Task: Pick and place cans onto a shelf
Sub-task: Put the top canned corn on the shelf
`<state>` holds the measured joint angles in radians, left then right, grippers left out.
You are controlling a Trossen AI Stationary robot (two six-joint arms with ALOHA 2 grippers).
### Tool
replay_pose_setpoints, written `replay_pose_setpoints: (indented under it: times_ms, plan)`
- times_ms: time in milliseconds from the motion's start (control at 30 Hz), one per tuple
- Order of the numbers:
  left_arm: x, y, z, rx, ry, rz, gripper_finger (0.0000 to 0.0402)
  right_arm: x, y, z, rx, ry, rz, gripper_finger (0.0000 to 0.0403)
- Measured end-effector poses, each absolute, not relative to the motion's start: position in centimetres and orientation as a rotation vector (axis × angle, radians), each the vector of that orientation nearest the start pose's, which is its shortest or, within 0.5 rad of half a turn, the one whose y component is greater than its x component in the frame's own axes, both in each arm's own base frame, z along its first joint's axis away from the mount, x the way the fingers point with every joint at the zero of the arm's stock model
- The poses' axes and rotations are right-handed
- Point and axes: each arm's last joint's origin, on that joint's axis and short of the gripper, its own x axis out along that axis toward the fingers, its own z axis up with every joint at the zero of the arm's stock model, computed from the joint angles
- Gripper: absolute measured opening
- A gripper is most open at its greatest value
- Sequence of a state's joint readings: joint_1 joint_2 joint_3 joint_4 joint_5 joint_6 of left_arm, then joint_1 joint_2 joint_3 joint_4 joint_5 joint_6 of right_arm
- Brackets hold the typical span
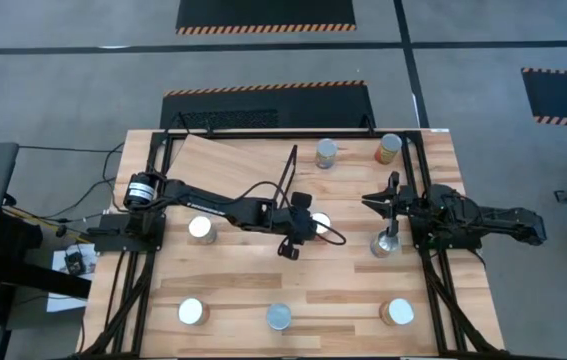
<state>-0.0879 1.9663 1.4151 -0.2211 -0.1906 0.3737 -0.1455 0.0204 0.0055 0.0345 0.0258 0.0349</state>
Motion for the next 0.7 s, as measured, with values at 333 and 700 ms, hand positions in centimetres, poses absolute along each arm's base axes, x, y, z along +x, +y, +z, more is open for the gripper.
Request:
replay_pose_setpoints:
  times_ms: [333, 700]
  plan:
    - [42.87, -3.18, 20.16, 0.482, 0.786, -0.100, 0.0028, 9.74, -1.50, 16.72, 0.034, -0.023, -0.171, 0.0087]
    - [42.92, -3.31, 20.36, 0.485, 0.774, -0.117, 0.0001, 9.75, -1.50, 16.70, 0.034, -0.022, -0.171, 0.0087]
